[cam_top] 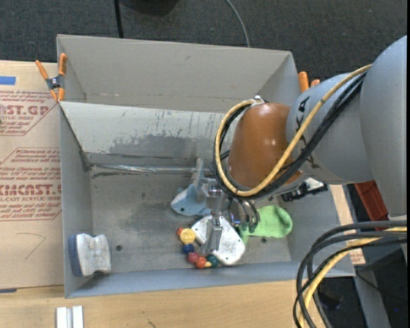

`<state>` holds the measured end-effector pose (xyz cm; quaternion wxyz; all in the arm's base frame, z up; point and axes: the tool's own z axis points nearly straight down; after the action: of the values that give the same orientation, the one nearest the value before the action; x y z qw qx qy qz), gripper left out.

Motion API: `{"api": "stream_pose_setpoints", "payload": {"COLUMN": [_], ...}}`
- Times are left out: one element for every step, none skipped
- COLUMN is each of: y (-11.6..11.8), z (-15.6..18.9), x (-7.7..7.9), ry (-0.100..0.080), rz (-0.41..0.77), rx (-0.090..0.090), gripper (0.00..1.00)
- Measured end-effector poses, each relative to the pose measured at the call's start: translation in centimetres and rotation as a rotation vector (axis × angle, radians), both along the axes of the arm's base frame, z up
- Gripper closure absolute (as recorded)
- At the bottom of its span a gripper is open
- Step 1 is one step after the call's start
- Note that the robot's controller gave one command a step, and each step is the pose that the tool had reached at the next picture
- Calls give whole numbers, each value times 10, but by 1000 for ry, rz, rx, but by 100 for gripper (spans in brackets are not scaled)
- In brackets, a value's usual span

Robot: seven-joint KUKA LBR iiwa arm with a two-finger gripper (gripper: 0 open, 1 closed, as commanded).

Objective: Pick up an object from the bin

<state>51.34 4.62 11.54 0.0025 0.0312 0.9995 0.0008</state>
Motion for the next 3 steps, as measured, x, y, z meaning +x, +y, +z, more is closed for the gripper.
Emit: {"api": "stream_pose_setpoints", "payload": {"y": [26, 26, 33], "z": [-33, -33, -11], "x": [14, 14, -3], "ry": [0, 0, 3], "rz": [-156, -156, -172], "rx": [2, 2, 2], "gripper": [100, 100, 100]}}
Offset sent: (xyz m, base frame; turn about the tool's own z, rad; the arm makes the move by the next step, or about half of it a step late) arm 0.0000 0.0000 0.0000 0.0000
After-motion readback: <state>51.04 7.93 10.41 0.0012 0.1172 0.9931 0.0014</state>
